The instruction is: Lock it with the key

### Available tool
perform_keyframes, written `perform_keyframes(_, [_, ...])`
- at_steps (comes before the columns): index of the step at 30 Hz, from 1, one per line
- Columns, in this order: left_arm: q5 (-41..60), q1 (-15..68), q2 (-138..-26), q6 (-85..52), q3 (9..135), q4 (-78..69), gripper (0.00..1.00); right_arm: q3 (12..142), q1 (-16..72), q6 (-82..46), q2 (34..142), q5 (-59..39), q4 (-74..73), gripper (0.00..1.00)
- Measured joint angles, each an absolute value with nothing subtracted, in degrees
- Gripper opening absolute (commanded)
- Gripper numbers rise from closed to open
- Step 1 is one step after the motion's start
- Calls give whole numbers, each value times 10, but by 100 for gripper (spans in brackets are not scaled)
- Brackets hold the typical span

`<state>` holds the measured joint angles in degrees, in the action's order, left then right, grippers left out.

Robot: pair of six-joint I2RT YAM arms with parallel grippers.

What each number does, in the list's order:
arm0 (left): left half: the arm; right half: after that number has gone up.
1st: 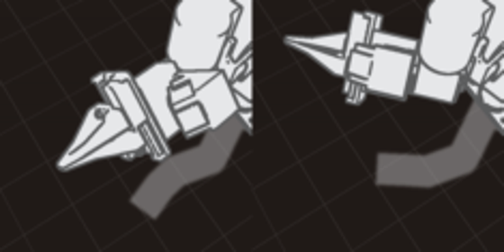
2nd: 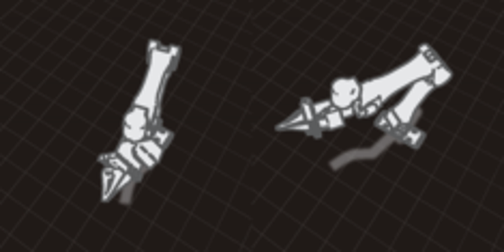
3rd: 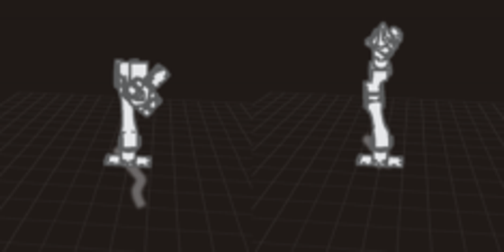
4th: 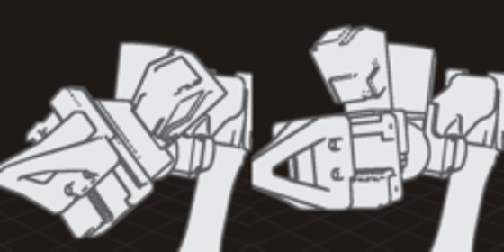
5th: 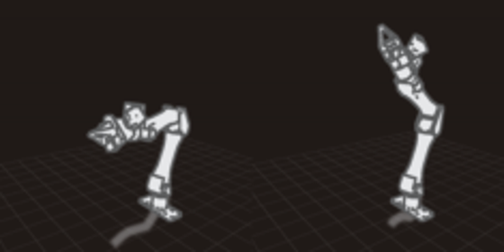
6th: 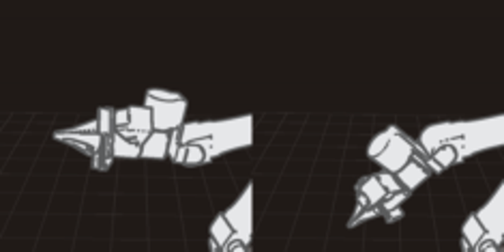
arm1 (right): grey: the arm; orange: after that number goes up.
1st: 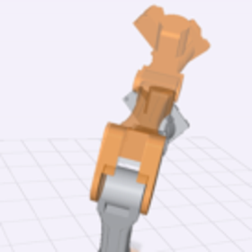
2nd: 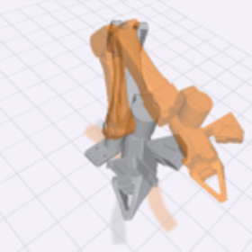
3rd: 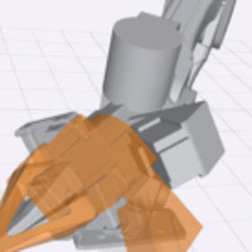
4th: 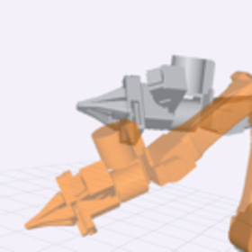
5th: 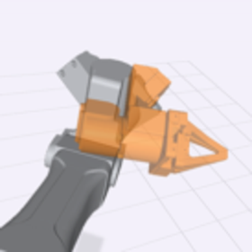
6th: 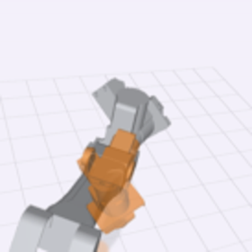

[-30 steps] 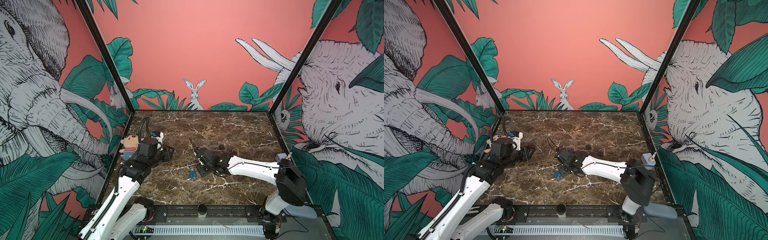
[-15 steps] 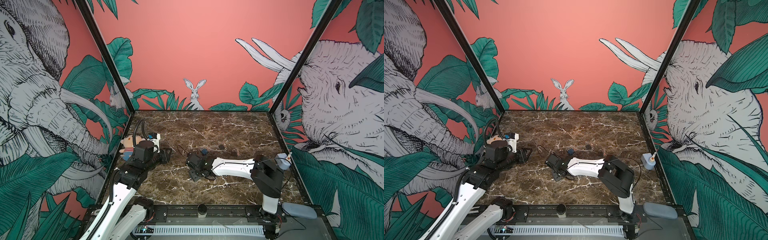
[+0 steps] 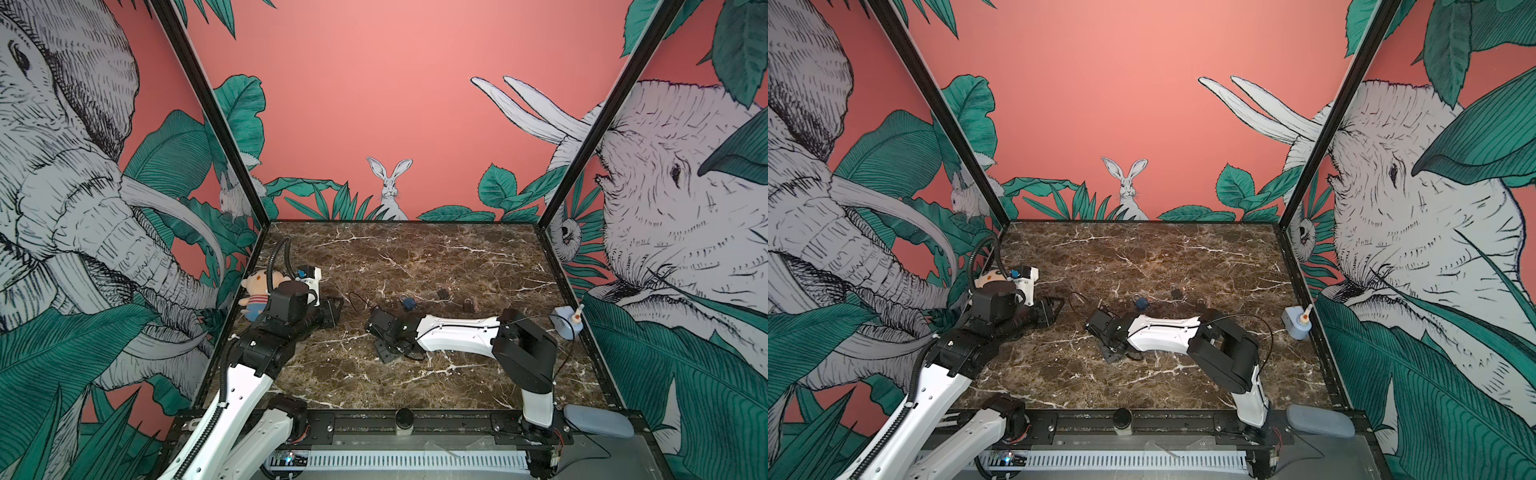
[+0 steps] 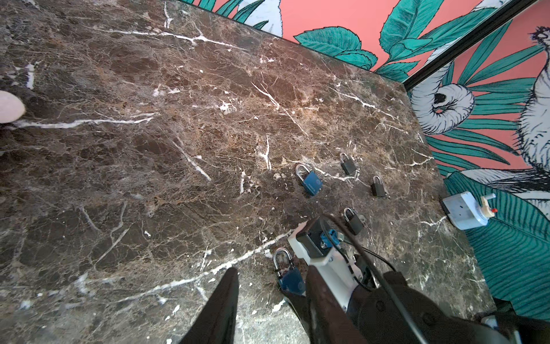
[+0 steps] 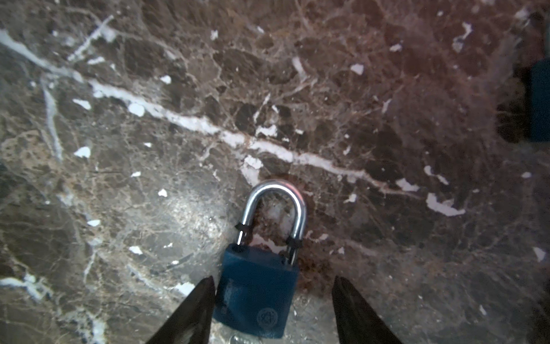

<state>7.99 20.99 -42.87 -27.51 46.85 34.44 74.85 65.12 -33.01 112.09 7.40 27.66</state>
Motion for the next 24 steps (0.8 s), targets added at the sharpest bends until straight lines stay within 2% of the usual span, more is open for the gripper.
perform_keyframes(7, [79,208,-429,-274,470,345,40,761,652,-323,1132,83,301,40])
perform_keyframes(10, [79,208,-429,-273,471,347,40,761,652,-315,1132,86,306,39])
perform_keyframes(14, [79,208,-430,-273,476,348,40,761,652,-304,1132,86,306,44])
perform_keyframes(16, [79,208,-430,-273,476,348,40,761,652,-301,1132,85,307,42])
perform_keyframes(21, [79,208,-437,-273,476,349,40,763,651,-295,1132,81,307,20])
perform_keyframes(24, [78,208,-440,-270,477,349,40,763,649,-289,1132,79,307,14])
